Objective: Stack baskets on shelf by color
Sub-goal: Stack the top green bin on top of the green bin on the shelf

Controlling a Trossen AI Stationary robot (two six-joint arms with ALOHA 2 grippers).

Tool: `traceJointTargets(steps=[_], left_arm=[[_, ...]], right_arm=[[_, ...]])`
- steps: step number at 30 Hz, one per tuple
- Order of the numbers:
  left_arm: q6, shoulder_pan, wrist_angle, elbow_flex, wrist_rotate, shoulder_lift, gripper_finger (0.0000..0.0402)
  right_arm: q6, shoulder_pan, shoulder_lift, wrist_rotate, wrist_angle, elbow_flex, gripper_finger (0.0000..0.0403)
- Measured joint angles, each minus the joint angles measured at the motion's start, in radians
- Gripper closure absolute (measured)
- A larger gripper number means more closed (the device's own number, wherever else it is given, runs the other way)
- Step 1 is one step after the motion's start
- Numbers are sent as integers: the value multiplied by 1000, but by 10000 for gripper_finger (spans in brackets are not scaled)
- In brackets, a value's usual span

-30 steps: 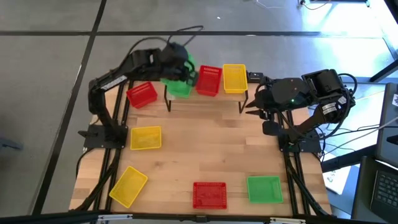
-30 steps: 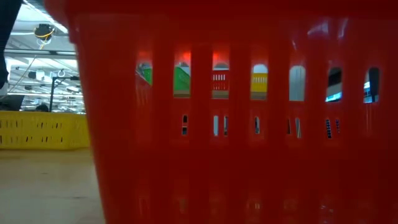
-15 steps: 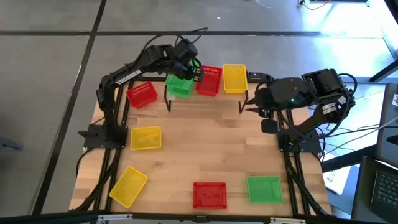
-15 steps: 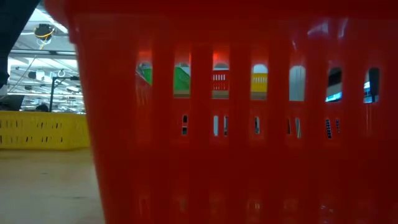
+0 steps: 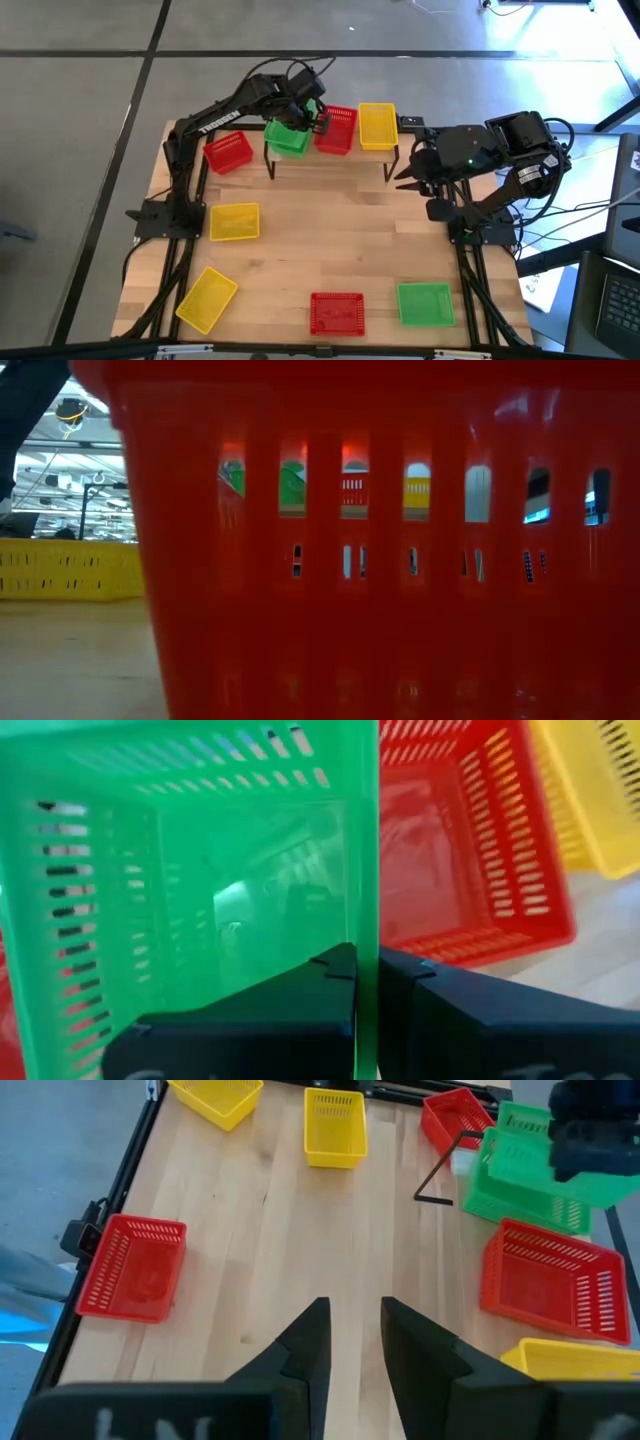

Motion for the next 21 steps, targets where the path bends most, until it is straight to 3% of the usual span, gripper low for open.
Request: traceJointTargets(steps=[11,21], left_arm=[[-5,19,-49,1,30,34,401],[104,21,-37,1,19,41,380]], right_arm=[[4,0,0,-2,0,0,315],[2,0,0,-2,0,0,315]])
